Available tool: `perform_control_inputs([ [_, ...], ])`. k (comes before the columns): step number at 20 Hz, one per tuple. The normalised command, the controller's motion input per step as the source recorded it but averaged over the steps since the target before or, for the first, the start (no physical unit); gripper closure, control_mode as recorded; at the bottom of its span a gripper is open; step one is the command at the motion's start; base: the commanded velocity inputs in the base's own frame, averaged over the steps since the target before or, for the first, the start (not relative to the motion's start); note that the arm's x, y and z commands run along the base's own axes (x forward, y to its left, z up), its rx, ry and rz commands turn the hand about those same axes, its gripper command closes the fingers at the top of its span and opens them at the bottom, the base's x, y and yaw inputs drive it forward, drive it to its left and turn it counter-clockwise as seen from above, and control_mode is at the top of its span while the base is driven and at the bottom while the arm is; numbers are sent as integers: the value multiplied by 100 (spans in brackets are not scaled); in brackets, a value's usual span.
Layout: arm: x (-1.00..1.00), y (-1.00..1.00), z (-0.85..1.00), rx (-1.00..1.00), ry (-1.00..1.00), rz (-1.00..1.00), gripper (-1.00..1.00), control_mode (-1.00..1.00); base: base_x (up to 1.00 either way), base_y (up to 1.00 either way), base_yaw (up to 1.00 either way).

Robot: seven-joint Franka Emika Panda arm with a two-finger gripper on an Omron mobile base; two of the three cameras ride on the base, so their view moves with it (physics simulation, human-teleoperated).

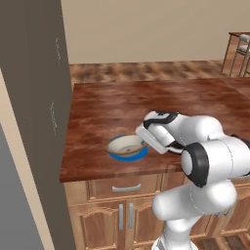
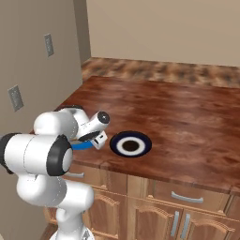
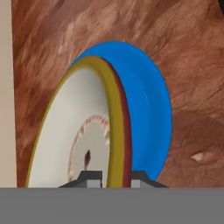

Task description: Move the bowls from the cabinet to the plates on the dining table.

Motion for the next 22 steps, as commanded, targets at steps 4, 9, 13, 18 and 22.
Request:
perform_control_inputs([
  [4, 18, 0, 0, 0, 0, 0, 100, -100, 0, 0, 0],
  [9, 9, 0, -4, 0, 0, 0, 100, -100, 0, 0, 0],
  [13, 3, 0, -20, 0, 0, 0, 100, -100, 0, 0, 0],
  [18, 0, 0, -27, 0, 0, 0, 100, -100, 0, 0, 0],
  [22, 0, 0, -10, 0, 0, 0, 100, -100, 0, 0, 0],
])
